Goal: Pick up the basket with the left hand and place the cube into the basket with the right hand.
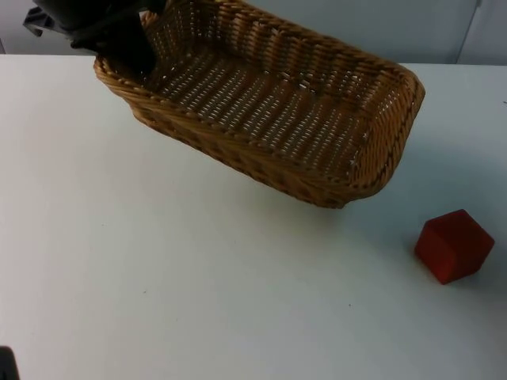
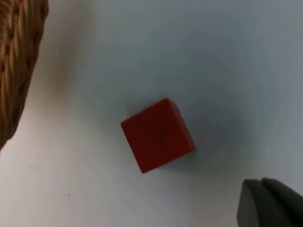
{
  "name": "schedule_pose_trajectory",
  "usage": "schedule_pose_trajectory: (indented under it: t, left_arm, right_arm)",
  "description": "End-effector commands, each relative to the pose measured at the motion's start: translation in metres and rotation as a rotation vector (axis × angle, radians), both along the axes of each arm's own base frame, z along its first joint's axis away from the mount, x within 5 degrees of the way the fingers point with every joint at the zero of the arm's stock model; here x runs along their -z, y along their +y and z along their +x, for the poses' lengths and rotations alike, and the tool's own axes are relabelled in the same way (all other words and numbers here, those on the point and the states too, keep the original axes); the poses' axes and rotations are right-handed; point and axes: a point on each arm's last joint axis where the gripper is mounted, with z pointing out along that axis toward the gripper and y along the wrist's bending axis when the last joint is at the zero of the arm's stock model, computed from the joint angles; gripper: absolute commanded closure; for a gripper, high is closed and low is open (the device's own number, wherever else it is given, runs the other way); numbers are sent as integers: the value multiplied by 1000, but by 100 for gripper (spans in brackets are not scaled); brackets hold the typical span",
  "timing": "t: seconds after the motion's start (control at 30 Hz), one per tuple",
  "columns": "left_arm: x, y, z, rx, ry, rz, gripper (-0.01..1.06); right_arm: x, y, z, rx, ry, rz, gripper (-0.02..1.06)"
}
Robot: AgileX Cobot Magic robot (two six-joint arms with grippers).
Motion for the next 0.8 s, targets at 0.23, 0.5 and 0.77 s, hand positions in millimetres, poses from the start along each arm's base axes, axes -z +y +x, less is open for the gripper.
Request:
schedule_pose_trajectory:
  t: [0.23,0.5,0.77]
  left_arm:
    - [-14,-2,2,-29,-44,-40,105]
    - [-14,-1,3,-34,-52,-40,105]
    - [-14,-1,3,-34,-52,-40,105]
  right_arm:
    - [-17,8,27,-124,32,-11,89]
    - [-7,53,27,-366,35,-77,52]
    - [53,80,40,-418,233,-148,52]
